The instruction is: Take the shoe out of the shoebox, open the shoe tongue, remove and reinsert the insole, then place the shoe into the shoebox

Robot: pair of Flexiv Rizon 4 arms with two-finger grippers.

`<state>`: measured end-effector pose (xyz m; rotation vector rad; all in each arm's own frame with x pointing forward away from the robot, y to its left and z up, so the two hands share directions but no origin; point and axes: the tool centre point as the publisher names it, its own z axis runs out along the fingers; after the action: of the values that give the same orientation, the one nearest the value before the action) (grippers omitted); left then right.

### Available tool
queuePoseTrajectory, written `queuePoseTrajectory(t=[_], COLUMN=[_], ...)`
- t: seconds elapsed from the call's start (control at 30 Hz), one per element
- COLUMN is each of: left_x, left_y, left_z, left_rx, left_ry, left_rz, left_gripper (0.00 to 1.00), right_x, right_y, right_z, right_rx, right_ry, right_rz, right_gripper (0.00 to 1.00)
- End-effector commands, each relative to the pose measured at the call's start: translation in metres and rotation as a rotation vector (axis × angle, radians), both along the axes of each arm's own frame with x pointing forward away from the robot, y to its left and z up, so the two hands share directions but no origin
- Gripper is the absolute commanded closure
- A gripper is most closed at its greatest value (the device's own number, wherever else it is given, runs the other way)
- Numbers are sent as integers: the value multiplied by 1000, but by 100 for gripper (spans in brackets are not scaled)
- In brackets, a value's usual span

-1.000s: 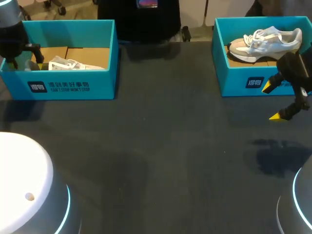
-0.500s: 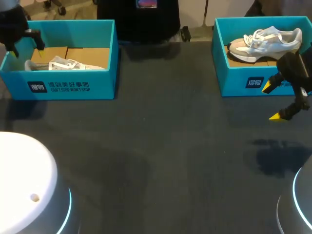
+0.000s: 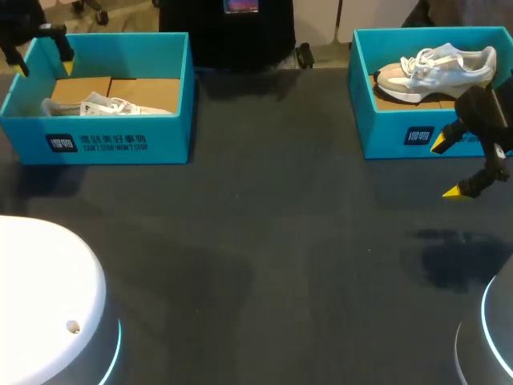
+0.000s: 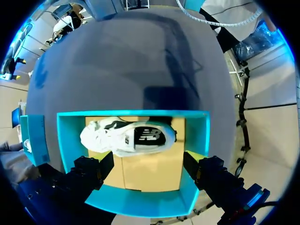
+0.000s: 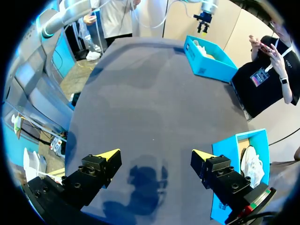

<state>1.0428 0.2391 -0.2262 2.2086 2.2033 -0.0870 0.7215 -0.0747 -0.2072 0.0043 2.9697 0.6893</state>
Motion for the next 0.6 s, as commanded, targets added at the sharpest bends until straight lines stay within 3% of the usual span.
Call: queuePoseTrajectory(t=[0.03, 0.2, 0.33, 0.37, 0.53, 0.6], left_x=[-18, -29, -34, -34, -34, -34], left_y=[-6, -9, -10, -10, -10, -10], left_z=[20, 34, 38, 38, 38, 38], left_rx=[14, 9, 13, 13, 13, 13], left_ry=[-11, -3, 4, 10, 10, 10], left_rz=[6, 29, 52, 66, 66, 66], left_gripper=[0, 0, 0, 0, 0, 0], right_x=[6, 42, 66, 71, 99, 113], right_y=[-8, -30, -42, -44, -45, -50], right_z=[-3, 3, 7, 8, 13, 9], right_rx=[10, -7, 3, 43, -24, 3], right_ry=[16, 50, 92, 86, 98, 96], right_rz=[-40, -180, -390, -412, -442, -501], right_gripper=[0, 0, 0, 0, 0, 0])
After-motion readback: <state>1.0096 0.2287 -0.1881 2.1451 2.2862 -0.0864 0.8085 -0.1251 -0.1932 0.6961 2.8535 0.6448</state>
